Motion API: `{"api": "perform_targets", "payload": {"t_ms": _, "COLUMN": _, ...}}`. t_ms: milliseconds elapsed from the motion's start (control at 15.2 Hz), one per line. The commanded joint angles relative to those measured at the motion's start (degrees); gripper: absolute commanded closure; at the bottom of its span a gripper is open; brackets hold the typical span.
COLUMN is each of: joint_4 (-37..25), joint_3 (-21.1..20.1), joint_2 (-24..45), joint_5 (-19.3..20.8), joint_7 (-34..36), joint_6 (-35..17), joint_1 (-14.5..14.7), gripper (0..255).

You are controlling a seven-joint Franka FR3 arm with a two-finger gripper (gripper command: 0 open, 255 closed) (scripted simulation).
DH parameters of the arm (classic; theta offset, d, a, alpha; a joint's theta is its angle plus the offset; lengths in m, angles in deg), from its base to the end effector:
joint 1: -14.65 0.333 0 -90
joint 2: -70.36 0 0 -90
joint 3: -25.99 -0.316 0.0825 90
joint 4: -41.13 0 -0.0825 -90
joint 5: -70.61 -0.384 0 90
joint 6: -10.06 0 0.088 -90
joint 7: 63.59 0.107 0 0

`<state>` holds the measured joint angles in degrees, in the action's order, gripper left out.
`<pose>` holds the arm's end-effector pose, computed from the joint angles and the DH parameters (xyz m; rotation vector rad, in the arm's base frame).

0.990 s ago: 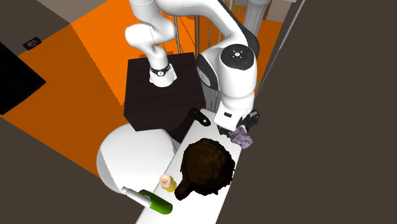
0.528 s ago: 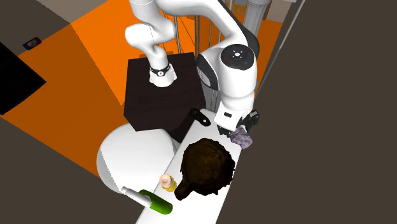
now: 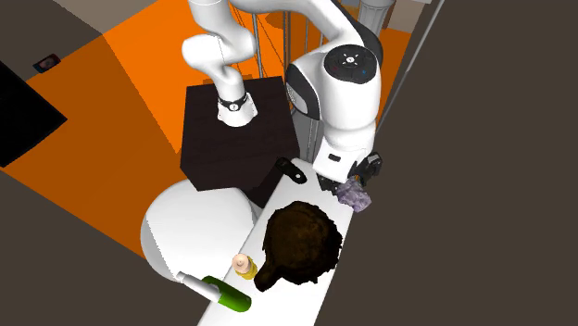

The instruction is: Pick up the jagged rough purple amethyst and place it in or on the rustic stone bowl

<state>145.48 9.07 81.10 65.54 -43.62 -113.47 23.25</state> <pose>0.5662 0.2637 0.4522 -2.9572 -0.0659 -0.1359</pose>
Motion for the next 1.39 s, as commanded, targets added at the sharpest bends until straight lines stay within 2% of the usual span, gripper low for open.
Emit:
{"api": "perform_targets", "payload": {"t_ms": 0, "joint_4": -1.2, "joint_3": 0.0, "joint_2": -0.4, "joint_5": 0.0, "joint_7": 0.1, "joint_6": 1.6, "joint_1": 0.0, "gripper": 255}}
{"api": "perform_targets", "payload": {"t_ms": 1320, "joint_4": -15.1, "joint_3": -0.1, "joint_2": -1.6, "joint_5": 0.2, "joint_7": 1.6, "joint_6": 16.5, "joint_1": 0.0, "gripper": 255}}
